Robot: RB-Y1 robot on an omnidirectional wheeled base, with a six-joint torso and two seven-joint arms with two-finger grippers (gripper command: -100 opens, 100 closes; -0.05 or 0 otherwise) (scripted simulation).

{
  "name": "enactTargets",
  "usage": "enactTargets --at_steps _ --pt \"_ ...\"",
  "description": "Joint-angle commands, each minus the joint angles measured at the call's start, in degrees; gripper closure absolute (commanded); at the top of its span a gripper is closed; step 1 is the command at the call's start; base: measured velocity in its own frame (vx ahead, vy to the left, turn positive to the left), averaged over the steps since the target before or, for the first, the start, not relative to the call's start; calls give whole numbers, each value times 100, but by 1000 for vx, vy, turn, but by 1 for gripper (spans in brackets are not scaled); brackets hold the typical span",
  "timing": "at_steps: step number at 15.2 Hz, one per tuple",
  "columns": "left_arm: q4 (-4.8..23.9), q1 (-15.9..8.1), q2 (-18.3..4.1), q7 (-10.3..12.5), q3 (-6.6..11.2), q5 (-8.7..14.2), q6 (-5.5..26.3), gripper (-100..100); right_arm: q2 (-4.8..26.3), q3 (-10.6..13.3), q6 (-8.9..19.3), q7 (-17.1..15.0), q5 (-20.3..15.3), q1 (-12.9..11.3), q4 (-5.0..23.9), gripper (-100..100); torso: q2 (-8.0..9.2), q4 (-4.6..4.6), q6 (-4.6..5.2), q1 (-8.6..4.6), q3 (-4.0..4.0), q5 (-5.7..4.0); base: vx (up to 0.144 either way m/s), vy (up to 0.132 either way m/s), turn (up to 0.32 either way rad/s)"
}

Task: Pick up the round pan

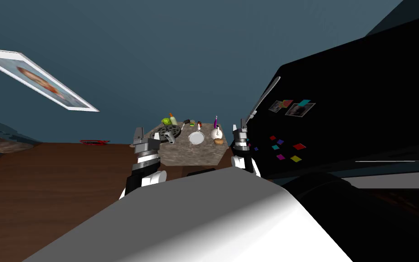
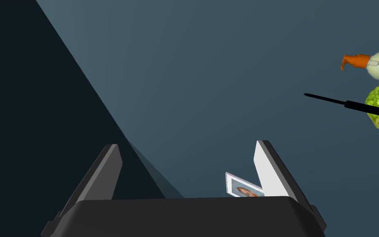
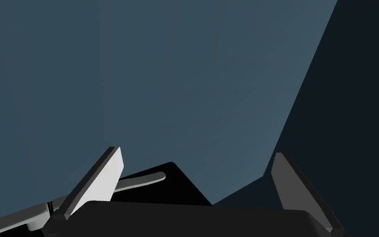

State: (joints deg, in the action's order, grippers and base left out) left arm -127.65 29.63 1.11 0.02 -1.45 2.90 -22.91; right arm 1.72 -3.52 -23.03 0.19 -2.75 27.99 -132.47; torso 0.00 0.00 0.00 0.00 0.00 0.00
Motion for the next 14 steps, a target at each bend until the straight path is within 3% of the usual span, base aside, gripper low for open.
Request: enactTargets --at_steps 1,3,6,7,9,14 --pt "-1 6 -227 13 30 12 68 -100 0 0 0 0 0 0 0 0 0 0 0 0 0 0 -2 -7 -40" --pt "-3 12 -385 27 61 24 138 -100 0 0 0 0 0 0 0 0 2 0 1 -2 1 -1 -6 -16 -76" --pt "-11 42 -816 92 210 82 476 -100 0 1 0 0 0 -1 0 0 3 1 2 -6 1 -1 -4 -27 -114" --pt "-11 42 -817 92 210 82 476 -100 0 1 0 0 0 -1 0 0 2 0 3 -10 1 -2 -3 -35 -122" --pt "-20 71 -1042 154 352 137 785 -100 0 1 0 0 0 -1 0 0 4 1 2 -13 2 -3 -11 -46 -134" --pt "-30 105 -1220 230 525 203 1188 -100 0 1 0 0 0 -1 0 0 4 1 3 -18 2 -4 -5 -44 -129"
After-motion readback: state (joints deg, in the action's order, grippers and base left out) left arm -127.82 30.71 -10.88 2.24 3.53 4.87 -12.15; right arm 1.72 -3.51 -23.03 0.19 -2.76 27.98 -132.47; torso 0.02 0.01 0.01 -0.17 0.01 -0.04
